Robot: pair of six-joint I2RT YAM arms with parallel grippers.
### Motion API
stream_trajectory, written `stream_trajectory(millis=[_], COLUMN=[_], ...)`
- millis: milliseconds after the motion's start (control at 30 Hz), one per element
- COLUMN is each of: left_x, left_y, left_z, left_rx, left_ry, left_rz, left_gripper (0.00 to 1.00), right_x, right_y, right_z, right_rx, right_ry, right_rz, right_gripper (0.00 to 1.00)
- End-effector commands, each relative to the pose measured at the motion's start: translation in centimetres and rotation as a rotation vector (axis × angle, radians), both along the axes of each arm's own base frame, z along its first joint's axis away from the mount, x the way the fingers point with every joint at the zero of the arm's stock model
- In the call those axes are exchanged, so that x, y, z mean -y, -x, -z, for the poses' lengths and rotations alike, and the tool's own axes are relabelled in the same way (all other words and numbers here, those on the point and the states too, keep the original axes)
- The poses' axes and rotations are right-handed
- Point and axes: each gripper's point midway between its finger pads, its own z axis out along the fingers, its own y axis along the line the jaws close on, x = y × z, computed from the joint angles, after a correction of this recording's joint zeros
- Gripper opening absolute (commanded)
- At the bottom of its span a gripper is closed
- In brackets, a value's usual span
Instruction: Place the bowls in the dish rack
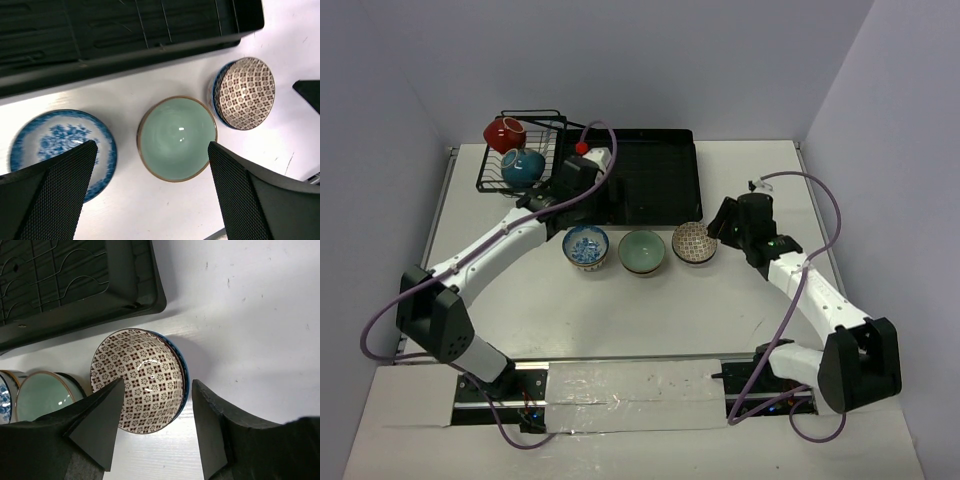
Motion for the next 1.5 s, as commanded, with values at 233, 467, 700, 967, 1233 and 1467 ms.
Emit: stream_trajectory(millis=[233,467,700,967,1233,1467], left_x=[3.3,3.5,2.8,2.1,1.6,1.4], left_y=[0.0,0.1,0.0,0.0,-0.1,0.1], left_z=[1.4,1.3,0.8,0.1,-0.2,-1.2], left_rx=[-0.026,-0.023,0.002,0.024,0.042,0.059], left_ry=[0.031,0.030,0.004,-0.020,-0.034,-0.030], left_rz=[0.029,0.035,0.023,0.018,0.005,0.007], left_gripper=[0.97,0.97,0.97,0.97,0.97,0.97], right_x=[-0.9,0.0,0.2,-0.4,-0.6,0.0], right_y=[-0.7,-1.0,-1.2,-1.7,-1.6,-1.1], right_z=[2.4,4.1,5.2,5.0,4.8,3.1], right_rx=[-0.040,-0.084,-0.112,-0.111,-0.113,-0.094], right_ry=[-0.032,0.007,0.047,0.090,0.172,0.256], right_rz=[-0.011,0.034,0.044,0.024,0.020,0.023], right_gripper=[0.52,0.44,0.35,0.23,0.11,0.00])
